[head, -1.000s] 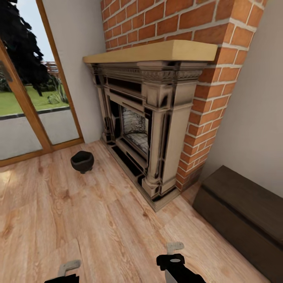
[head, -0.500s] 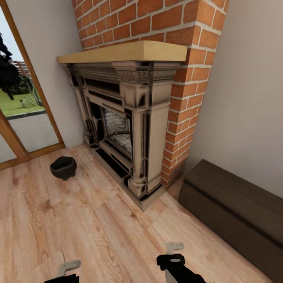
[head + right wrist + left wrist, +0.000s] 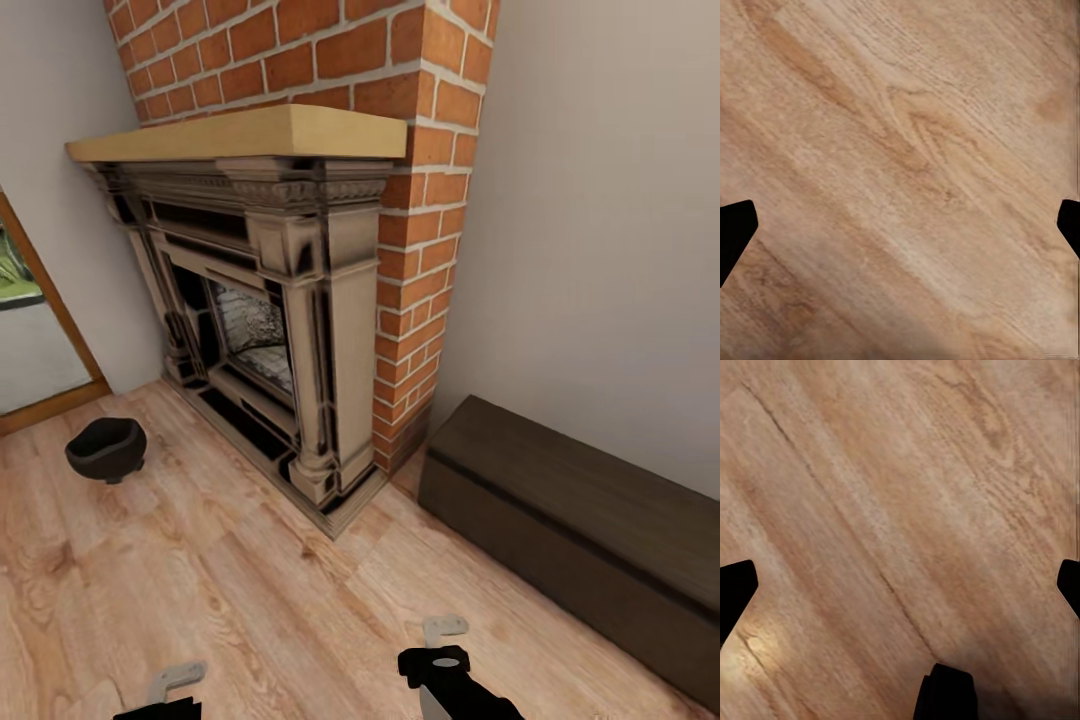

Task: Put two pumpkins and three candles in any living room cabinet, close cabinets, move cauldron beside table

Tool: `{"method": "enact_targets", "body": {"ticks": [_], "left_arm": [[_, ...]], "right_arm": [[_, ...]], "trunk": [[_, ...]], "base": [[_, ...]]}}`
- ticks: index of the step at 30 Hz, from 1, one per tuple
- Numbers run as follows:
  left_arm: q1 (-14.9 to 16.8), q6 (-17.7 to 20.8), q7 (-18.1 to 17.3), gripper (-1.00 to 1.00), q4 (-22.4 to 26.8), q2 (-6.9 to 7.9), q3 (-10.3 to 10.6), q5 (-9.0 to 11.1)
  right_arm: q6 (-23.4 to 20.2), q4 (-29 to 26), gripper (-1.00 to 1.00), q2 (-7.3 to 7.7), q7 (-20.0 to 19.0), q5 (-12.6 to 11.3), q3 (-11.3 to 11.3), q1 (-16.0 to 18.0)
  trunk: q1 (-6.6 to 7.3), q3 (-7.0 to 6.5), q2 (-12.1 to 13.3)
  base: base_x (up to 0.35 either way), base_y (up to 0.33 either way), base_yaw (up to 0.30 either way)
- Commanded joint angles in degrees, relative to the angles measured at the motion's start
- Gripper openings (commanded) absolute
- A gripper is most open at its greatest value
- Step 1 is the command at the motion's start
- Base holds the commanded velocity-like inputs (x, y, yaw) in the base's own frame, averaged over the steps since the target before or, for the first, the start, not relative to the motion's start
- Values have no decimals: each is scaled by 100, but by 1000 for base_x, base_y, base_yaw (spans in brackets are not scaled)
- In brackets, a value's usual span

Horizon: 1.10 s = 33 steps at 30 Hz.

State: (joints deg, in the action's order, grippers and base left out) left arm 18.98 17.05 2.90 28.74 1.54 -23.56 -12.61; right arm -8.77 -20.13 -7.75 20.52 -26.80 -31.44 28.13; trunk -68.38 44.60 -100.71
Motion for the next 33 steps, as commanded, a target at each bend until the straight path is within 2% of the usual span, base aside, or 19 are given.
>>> {"method": "enact_targets", "body": {"ticks": [1, 14, 33], "left_arm": [[0, 0, 0, 100, 0, 0, 0, -1], [0, 0, 0, 100, 0, 5, -1, -12], [-5, 0, 0, 100, 0, 5, 0, -13]], "right_arm": [[-1, 0, 100, 1, 2, 0, 1, 0], [-8, 0, 100, -7, 54, -16, 21, 0], [8, -26, 100, -4, 57, -33, 98, 0]], "trunk": [[0, 0, 0], [0, -31, 0], [0, -169, 0]], "base": [[0, 0, -284], [0, 0, -280], [0, 0, -208]]}}
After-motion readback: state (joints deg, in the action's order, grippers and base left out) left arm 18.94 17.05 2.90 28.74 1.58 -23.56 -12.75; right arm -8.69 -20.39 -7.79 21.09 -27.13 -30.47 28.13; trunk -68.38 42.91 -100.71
